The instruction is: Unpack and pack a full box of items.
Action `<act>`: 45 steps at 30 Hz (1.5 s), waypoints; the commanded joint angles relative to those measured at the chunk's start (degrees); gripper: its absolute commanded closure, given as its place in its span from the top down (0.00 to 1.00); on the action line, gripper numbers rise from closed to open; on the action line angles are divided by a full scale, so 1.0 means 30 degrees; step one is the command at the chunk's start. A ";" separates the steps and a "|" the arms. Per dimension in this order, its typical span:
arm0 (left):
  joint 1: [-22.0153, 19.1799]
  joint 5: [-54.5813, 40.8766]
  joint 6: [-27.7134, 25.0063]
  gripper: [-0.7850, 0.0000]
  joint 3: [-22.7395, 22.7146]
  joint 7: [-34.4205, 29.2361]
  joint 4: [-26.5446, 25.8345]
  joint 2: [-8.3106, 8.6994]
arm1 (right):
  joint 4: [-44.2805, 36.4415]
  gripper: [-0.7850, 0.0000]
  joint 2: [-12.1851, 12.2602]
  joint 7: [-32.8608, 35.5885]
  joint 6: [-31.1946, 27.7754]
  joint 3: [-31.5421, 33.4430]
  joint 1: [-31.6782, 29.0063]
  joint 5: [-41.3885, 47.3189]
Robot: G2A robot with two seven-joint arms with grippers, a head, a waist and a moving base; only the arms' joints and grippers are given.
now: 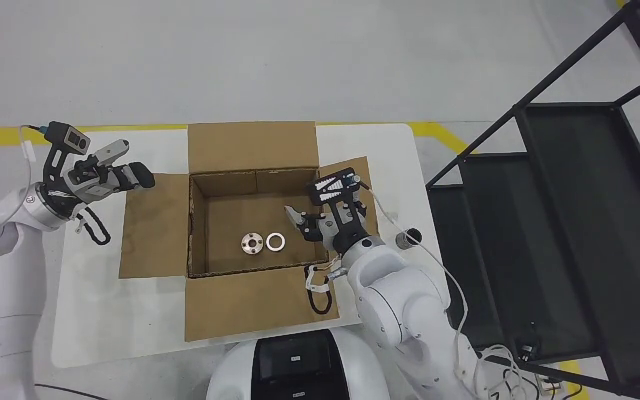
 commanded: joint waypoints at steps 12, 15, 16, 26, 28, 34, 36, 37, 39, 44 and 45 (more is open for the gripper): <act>0.0000 0.0000 0.0000 1.00 0.0000 0.0000 0.0000 0.0000 | 0.0000 1.00 0.0000 0.0000 0.0000 -0.0001 0.0000 -0.0001; 0.0000 0.0000 0.0000 1.00 0.0000 0.0000 0.0000 0.0000 | 0.0000 1.00 0.0000 0.0000 0.0000 -0.0001 0.0000 -0.0001; 0.0000 0.0000 0.0000 1.00 0.0000 0.0000 0.0000 0.0000 | 0.0000 1.00 0.0000 0.0000 0.0000 -0.0001 0.0000 -0.0001; 0.0000 0.0000 0.0000 1.00 0.0000 0.0000 0.0000 0.0000 | 0.0000 1.00 0.0000 0.0000 0.0000 -0.0001 0.0000 -0.0001; 0.0000 0.0000 0.0000 1.00 0.0000 0.0000 0.0000 0.0000 | 0.0041 1.00 0.0004 -0.0082 -0.0064 -0.0001 0.0005 -0.0003; 0.0000 0.0000 0.0000 1.00 0.0000 0.0000 0.0000 0.0000 | 0.1737 1.00 -0.0146 0.0698 -0.1323 -0.0628 0.1678 0.1390; 0.0000 0.0000 0.0000 1.00 0.0000 0.0000 0.0000 0.0000 | 0.3002 1.00 -0.0339 0.1599 -0.1100 -0.1230 0.2668 0.2537; 0.0000 0.0000 0.0000 1.00 0.0000 0.0000 0.0000 0.0000 | 0.3450 1.00 -0.0410 0.2042 -0.0995 -0.1406 0.2947 0.3139; 0.0000 0.0000 0.0000 1.00 0.0000 0.0000 0.0000 0.0000 | 0.5004 1.00 -0.0704 0.3455 -0.0023 -0.1666 0.4061 0.5786; 0.0000 0.0000 0.0000 1.00 0.0000 0.0000 0.0000 0.0000 | 0.7993 1.00 -0.1170 0.4236 0.1391 -0.2974 0.6477 0.5833; 0.0000 0.0000 0.0000 1.00 0.0000 0.0000 0.0000 0.0000 | 0.8425 1.00 -0.1239 0.4322 0.1544 -0.3206 0.6737 0.5836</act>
